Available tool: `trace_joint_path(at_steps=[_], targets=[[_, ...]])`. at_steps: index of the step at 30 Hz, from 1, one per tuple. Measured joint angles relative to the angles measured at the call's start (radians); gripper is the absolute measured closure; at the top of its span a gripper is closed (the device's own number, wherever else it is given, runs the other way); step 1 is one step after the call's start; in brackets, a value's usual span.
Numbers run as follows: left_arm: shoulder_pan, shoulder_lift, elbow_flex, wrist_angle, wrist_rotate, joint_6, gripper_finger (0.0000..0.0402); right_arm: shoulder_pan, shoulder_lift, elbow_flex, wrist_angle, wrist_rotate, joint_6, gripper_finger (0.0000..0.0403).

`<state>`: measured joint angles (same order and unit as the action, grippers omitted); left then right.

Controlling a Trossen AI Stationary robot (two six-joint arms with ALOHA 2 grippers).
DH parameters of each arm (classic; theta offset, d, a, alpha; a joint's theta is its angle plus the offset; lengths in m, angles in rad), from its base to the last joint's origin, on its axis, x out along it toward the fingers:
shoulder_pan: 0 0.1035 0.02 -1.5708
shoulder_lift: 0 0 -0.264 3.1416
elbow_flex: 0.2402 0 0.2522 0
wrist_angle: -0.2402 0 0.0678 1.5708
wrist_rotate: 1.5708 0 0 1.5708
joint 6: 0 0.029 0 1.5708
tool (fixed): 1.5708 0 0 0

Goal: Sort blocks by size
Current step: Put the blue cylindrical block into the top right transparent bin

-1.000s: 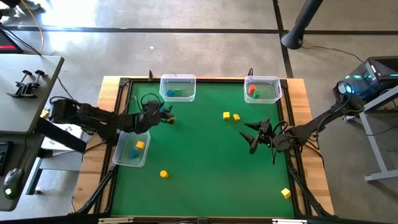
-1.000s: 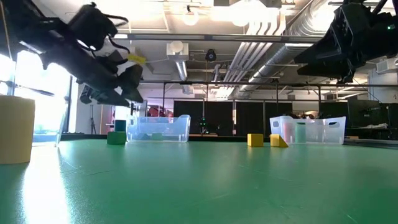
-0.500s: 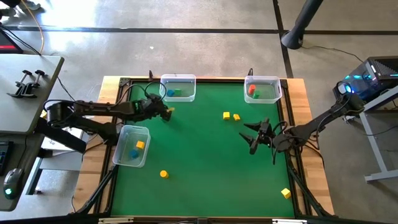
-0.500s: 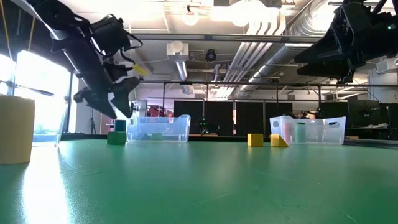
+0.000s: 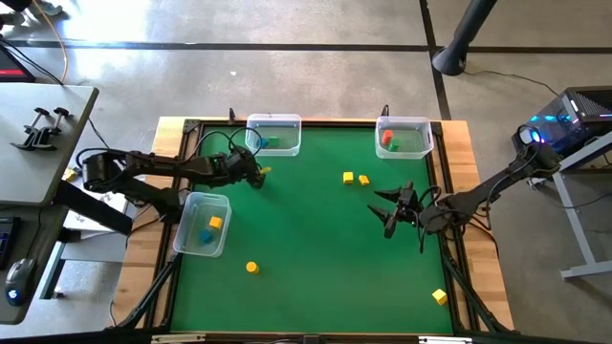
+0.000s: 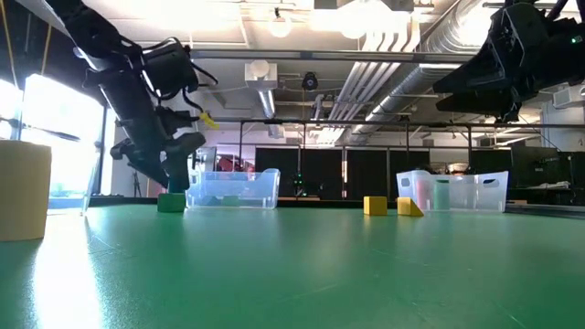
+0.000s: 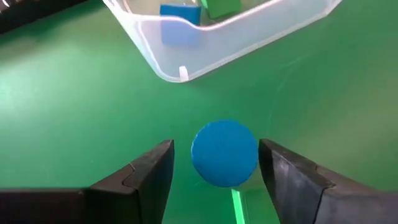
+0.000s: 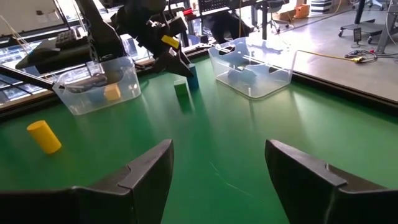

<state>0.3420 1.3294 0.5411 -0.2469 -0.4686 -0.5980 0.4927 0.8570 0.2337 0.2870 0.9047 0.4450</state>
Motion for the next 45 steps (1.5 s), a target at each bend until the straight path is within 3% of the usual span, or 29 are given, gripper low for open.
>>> trace_joint_path(at_steps=[15, 20, 25, 30, 36, 40, 45], targets=[[-0.003, -0.001, 0.0, 0.099, 0.015, 0.057, 0.0313, 0.0, 0.0, 0.0, -0.01, 0.0, 0.0, 0.0153], [-0.044, -0.001, -0.001, 0.358, 0.1, 0.161, 0.0314, 0.0, 0.001, 0.0, -0.013, -0.022, -0.014, 0.0153], [-0.137, 0.0, -0.001, 0.716, 0.232, 0.23, 0.0314, 0.025, 0.047, 0.0, 0.053, -0.097, -0.206, 0.0153], [-0.264, 0.061, 0.0, 1.034, 0.284, 0.269, 0.0314, 0.086, 0.184, 0.0, 0.318, -0.036, -0.471, 0.0153], [-0.374, 0.246, 0.02, 1.358, 0.284, 0.27, 0.0314, 0.092, 0.36, 0.0, 0.687, -0.046, -0.726, 0.0153], [-0.418, 0.378, 0.102, 1.474, 0.294, 0.291, 0.0314, 0.076, 0.421, 0.005, 0.812, -0.108, -0.76, 0.0153], [-0.444, 0.509, 0.253, 1.476, 0.317, 0.346, 0.0315, 0.07, 0.481, 0.076, 0.797, -0.158, -0.774, 0.0153]])
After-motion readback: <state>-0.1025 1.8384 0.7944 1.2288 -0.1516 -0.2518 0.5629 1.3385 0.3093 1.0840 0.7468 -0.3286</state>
